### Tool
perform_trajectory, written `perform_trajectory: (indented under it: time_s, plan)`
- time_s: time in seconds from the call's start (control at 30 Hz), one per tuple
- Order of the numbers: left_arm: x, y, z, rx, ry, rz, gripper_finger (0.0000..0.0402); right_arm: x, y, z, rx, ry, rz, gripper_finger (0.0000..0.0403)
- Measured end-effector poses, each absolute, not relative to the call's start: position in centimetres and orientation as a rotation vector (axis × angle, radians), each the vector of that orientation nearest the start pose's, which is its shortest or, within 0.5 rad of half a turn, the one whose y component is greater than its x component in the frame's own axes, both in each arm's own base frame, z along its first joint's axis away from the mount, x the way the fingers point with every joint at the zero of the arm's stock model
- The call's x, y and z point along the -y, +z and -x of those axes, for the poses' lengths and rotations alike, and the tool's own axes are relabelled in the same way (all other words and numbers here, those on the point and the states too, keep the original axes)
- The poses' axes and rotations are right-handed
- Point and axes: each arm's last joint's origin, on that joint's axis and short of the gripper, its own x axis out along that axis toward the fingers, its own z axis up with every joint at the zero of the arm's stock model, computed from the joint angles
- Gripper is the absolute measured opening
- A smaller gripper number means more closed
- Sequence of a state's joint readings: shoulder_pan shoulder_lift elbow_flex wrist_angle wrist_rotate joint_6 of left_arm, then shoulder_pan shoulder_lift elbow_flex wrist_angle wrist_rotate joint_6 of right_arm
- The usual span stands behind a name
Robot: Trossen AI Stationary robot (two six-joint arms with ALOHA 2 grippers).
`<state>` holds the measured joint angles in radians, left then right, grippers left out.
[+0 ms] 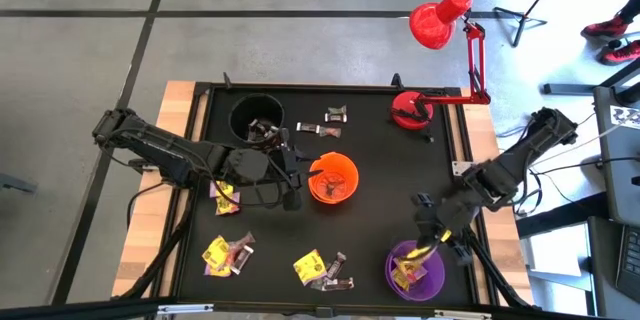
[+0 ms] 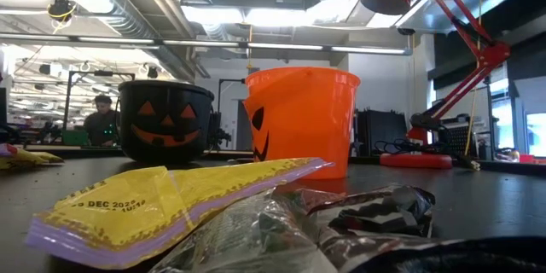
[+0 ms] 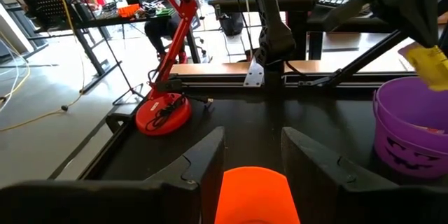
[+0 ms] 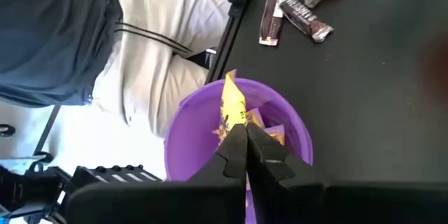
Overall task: Sort candy
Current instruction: Put the yellow candy into the purple bucket, then adjust the purple bucket
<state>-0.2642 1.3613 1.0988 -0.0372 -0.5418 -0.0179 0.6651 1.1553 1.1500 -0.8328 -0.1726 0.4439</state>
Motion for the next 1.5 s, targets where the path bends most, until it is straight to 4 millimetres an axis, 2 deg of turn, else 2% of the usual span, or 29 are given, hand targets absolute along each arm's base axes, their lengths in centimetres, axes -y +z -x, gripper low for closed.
perform_trajectory:
  time_s: [0.23,0.83,1.0,1.3,1.5]
  plan:
    - [6.5,32.9,-29.9,-0.272,0.3,-0.097,0.0133,-14.8,33.1,-16.9,-1.035,0.589,-0.249,0.0]
    - [6.5,32.9,-29.9,-0.264,0.31,-0.053,0.0133,-15.8,31.9,-17.6,-1.087,0.593,-0.201,0.0008]
    - [6.5,32.9,-29.9,-0.264,0.31,-0.051,0.0133,-15.7,31.9,-17.6,-1.083,0.585,-0.197,0.0036]
    - [6.5,32.9,-29.9,-0.264,0.311,-0.051,0.0133,-15.7,31.9,-17.6,-1.067,0.559,-0.175,0.0126]
    - [6.4,32.9,-29.9,-0.264,0.315,-0.05,0.0133,-15.0,32.3,-17.3,-1.096,0.468,-0.122,0.0133]
